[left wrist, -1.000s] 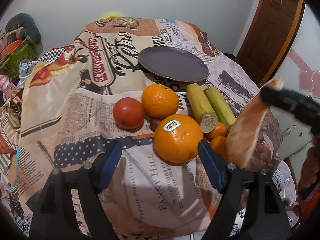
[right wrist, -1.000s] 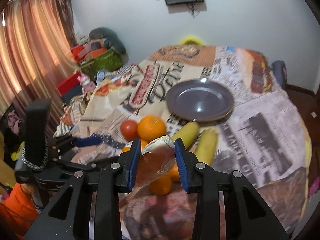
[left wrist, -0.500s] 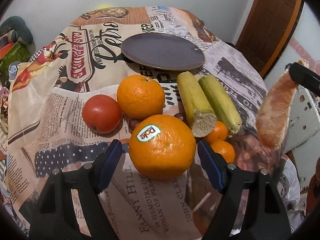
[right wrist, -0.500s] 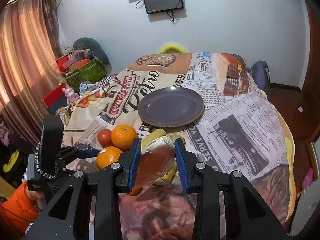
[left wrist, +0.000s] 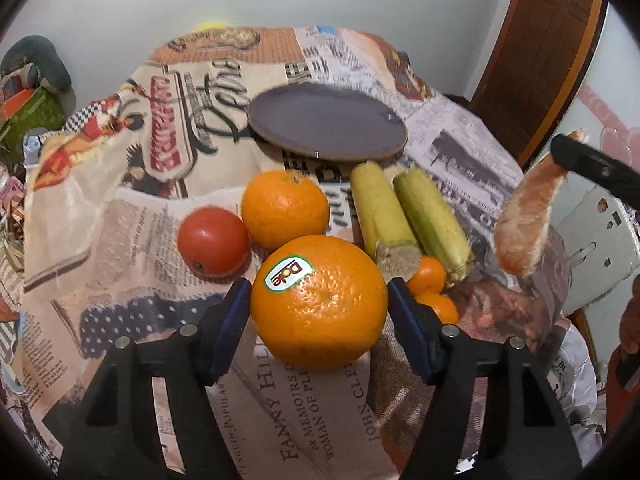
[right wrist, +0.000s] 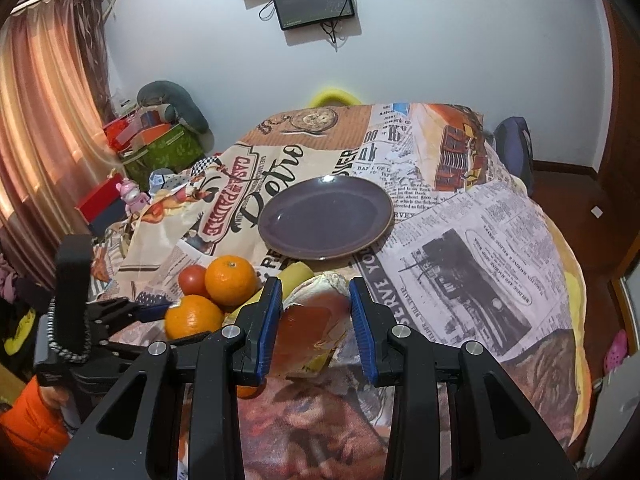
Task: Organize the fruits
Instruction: 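Lift the orange piece with the right tool while the left tool grasps the large orange, then place the orange piece and the large orange onto the grey plate with both tools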
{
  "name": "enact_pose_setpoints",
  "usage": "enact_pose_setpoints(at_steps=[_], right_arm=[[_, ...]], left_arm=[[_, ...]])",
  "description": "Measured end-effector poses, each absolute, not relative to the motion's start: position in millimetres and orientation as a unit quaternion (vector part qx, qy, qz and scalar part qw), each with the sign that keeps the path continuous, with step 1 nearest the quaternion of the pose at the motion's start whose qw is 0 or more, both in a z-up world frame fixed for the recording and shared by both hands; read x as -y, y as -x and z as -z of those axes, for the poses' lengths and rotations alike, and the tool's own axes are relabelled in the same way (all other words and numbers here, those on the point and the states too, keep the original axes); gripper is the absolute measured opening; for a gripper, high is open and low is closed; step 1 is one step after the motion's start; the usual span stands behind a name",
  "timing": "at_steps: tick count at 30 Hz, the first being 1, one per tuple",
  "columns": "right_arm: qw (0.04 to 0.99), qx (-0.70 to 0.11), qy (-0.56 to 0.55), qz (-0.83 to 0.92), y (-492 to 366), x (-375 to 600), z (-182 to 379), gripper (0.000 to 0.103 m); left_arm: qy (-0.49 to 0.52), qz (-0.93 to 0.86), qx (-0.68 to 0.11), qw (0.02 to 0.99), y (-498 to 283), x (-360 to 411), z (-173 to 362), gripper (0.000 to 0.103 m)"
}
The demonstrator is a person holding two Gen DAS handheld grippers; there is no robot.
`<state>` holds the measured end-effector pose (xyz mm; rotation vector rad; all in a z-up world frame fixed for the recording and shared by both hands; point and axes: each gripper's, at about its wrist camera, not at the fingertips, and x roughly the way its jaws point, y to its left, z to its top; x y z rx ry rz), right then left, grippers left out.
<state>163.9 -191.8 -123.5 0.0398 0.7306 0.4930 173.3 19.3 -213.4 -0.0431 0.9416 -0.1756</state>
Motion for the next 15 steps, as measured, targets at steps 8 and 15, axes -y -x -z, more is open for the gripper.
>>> enact_pose_setpoints(at_steps=[8,15], right_arm=[[0.912,-0.335,-0.019,-0.236,-176.1,193.1,111.6,0.032],[0.920,-0.313,-0.009,-0.234,-190.5,188.5,100.6,0.032]], left_arm=[[0.022,0.082,-0.405,0.911,-177.0,-22.7,171.0,0.069],[0.012,0.082,-0.371,0.925,-195.1,-20.8,143.9,0.069]])
